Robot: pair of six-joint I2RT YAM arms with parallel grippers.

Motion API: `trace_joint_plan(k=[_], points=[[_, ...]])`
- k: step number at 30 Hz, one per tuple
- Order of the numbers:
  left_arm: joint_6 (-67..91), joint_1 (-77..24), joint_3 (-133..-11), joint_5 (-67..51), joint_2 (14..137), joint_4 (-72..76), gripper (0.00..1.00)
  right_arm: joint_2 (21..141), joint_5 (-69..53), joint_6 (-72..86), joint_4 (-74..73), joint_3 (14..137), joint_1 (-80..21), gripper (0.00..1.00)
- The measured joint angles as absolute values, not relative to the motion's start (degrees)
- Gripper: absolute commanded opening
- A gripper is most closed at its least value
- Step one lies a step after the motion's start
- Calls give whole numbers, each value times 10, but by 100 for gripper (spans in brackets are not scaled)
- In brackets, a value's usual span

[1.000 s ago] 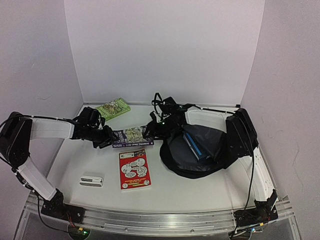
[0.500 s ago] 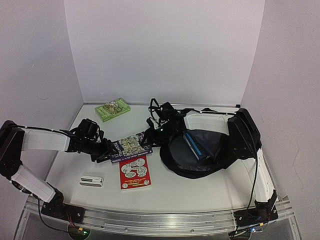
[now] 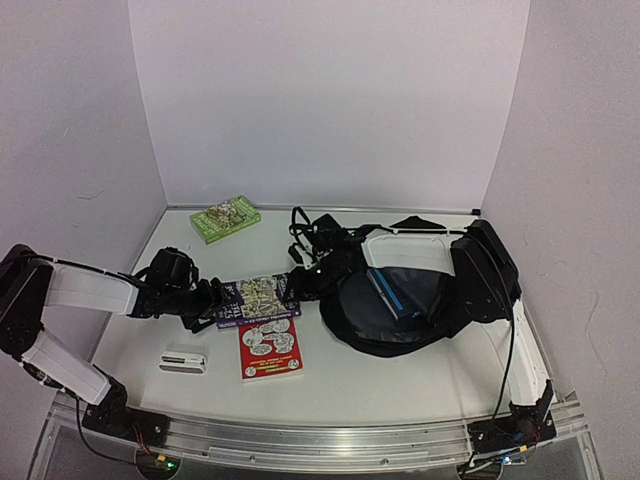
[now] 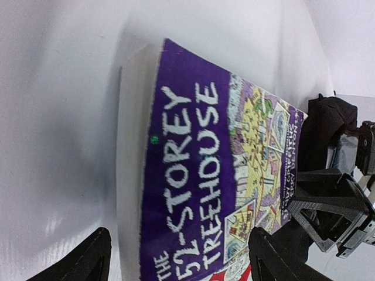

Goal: Pack the student bag
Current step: Pick up the book from the center of the board.

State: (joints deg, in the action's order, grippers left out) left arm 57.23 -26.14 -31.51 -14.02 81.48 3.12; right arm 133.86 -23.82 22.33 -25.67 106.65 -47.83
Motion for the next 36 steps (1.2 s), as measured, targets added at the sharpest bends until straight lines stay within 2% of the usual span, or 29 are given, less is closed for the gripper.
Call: trace_joint_plan(k=[4, 11, 21, 25, 27, 29, 32, 36], points=[[588, -242, -290, -155, 842, 88, 76, 1340, -215, 205, -264, 1067, -478, 44], [601, -227, -273, -194, 896, 216, 62, 1344, -207, 182, -265, 1067, -479, 40], [618, -206, -239, -258, 994, 434, 36, 1351, -203, 157, -263, 1076, -475, 38], [613, -210, -233, -266, 985, 457, 25, 1351, -197, 152, -265, 1077, -473, 38], [607, -217, -231, -264, 959, 452, 16, 1352, -196, 151, -266, 1077, -471, 38], [596, -224, -231, -264, 922, 446, 2, 1352, -196, 150, -268, 1077, -469, 40], [573, -235, -231, -256, 858, 407, 0, 1353, -204, 146, -267, 1082, -470, 45], [558, -236, -230, -248, 794, 338, 0, 1353, -221, 133, -272, 1092, -472, 64]])
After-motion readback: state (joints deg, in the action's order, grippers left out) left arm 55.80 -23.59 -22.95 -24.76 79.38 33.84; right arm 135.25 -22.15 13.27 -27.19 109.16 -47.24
